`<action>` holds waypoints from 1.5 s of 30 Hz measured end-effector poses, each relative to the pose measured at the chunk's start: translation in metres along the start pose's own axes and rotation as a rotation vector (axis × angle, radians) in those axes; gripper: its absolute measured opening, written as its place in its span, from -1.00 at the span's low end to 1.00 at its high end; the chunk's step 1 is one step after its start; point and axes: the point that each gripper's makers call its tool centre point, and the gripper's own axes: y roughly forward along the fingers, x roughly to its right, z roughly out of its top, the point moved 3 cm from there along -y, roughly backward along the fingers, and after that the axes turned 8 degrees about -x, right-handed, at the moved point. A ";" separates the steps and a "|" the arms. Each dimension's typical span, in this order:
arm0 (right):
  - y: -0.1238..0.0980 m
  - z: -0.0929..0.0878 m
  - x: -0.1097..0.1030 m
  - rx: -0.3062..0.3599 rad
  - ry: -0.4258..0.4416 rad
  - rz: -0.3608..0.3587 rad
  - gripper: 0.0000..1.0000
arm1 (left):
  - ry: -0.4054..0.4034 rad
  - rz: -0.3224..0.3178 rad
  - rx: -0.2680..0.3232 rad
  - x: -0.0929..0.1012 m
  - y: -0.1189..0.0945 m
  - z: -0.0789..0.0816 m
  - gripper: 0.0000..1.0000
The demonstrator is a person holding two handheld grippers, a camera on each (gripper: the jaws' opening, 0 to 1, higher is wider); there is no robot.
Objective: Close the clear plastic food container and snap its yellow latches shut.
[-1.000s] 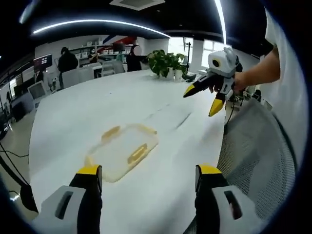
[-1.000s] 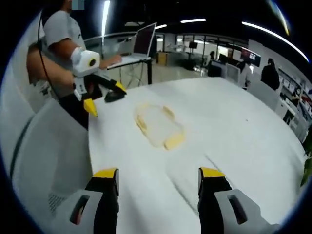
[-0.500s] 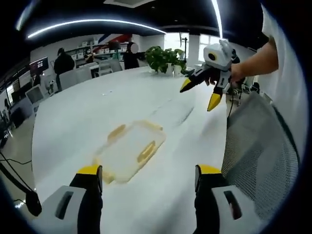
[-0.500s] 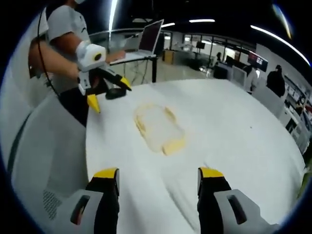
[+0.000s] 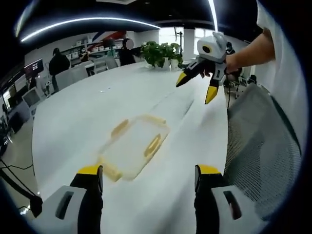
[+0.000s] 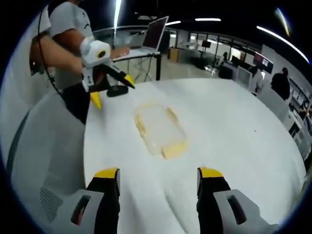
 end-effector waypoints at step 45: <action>0.039 0.018 0.029 -0.087 -0.132 0.075 0.22 | 0.157 -0.067 -0.117 -0.040 0.026 -0.013 0.51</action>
